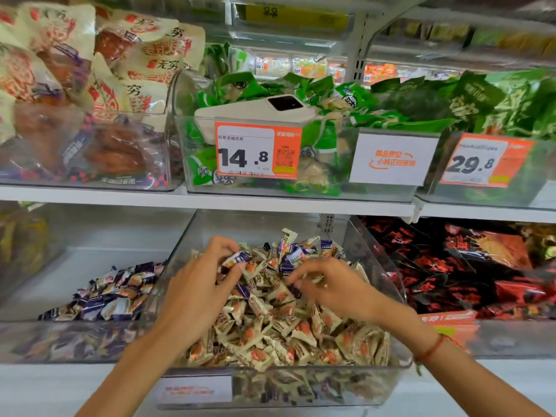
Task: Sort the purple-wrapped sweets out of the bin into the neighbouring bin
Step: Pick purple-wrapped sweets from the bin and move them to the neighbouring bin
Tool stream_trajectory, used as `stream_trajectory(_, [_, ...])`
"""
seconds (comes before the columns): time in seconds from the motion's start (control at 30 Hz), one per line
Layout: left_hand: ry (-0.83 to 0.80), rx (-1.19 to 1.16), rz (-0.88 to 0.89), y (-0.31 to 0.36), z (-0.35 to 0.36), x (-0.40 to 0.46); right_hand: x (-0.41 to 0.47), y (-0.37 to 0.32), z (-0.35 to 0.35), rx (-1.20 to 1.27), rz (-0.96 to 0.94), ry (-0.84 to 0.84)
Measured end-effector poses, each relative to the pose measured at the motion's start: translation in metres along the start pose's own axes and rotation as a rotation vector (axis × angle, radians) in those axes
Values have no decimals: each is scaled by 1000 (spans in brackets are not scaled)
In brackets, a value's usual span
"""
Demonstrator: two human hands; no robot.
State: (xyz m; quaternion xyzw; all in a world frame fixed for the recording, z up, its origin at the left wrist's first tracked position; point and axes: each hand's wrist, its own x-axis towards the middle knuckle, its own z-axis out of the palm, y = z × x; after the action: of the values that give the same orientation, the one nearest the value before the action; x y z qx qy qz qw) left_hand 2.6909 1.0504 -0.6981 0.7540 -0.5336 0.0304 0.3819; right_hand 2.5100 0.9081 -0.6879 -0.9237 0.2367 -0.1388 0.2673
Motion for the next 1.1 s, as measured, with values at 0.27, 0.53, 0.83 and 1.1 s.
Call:
stream_trajectory(0.27, [-183,89,-9,-13,1,30,46,26,21,-442,251,-58])
stream_trajectory(0.53, [-431,37,-19,-19,4,17,43,35,17,-87,205,52])
stream_trajectory(0.83, [-474,323,31,-6,13,7,52,25,2,-1,225,8])
stream_trajectory(1.1, [-227,25,-40,-17,2,4,73,31,30,-479,265,-91])
